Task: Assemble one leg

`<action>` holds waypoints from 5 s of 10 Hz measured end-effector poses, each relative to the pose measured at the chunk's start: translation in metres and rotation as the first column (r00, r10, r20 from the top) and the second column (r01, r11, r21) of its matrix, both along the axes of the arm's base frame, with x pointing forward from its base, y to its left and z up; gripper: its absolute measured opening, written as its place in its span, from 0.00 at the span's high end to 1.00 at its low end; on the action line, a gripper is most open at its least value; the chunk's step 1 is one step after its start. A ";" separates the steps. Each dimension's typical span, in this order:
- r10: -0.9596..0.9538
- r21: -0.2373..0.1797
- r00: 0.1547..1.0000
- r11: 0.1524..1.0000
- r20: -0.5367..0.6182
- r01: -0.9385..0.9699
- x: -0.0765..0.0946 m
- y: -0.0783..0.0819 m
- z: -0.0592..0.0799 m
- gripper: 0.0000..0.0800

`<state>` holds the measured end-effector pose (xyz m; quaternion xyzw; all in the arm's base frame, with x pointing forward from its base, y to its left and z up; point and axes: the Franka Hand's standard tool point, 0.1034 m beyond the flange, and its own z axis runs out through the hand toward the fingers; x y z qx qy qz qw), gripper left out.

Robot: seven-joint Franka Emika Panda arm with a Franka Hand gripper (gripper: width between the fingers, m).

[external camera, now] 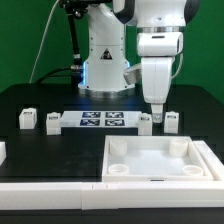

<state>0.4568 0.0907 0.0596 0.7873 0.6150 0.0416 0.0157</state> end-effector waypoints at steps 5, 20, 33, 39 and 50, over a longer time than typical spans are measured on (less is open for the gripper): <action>-0.573 0.054 0.818 0.817 -0.048 0.575 -0.017 0.008 -0.004 0.19; -0.981 0.012 0.061 0.060 -0.186 0.998 -0.069 0.058 -0.021 0.19; -0.965 -0.722 -0.047 0.160 -0.257 0.673 -0.082 0.054 -0.027 0.19; -0.957 -0.689 -0.009 0.203 -0.291 0.696 -0.089 0.049 -0.047 0.19; -0.958 -0.690 -0.011 0.200 -0.288 0.696 -0.091 0.048 -0.049 0.64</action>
Offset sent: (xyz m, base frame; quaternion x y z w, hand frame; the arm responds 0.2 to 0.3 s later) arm -0.0364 -0.0046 -0.0070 -0.0225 -0.0032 0.4525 0.8915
